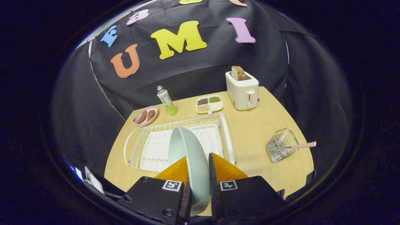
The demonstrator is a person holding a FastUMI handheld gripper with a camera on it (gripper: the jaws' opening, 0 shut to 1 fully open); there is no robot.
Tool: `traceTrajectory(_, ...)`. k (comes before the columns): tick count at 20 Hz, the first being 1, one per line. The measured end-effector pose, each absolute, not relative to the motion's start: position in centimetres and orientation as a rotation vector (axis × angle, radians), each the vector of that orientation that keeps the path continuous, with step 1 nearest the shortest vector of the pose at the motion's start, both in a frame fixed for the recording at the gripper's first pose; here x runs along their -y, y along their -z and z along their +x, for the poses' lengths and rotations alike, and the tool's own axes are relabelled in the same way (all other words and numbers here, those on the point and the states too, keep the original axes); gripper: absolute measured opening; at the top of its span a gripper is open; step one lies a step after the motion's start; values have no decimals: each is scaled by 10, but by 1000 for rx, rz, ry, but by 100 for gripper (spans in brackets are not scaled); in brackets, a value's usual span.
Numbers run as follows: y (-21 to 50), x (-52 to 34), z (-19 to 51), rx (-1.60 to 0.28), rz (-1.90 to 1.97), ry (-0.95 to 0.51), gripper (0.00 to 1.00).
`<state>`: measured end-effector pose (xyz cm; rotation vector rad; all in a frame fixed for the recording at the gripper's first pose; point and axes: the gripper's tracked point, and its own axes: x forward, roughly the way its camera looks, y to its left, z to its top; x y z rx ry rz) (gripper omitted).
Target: Take the plate from the dish rack, then take the spoon from the basket and place it into the plate.
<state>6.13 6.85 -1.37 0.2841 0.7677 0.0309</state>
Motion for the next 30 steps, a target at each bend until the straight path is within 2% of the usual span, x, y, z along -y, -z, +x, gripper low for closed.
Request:
traceTrajectory(5, 74, -66, 15, -857, 442, -94, 30)
traceTrajectory(15, 153, -52, -9, -923, 566, -41, 30)
traceTrajectory(24, 168, -54, -7, -935, 658, -70, 32)
traceTrajectory(27, 162, -43, -3, -898, 636, -63, 37)
traceTrajectory(29, 158, -43, -1, -881, 645, -79, 48)
traceTrajectory(30, 156, -44, 0, -879, 648, -93, 49)
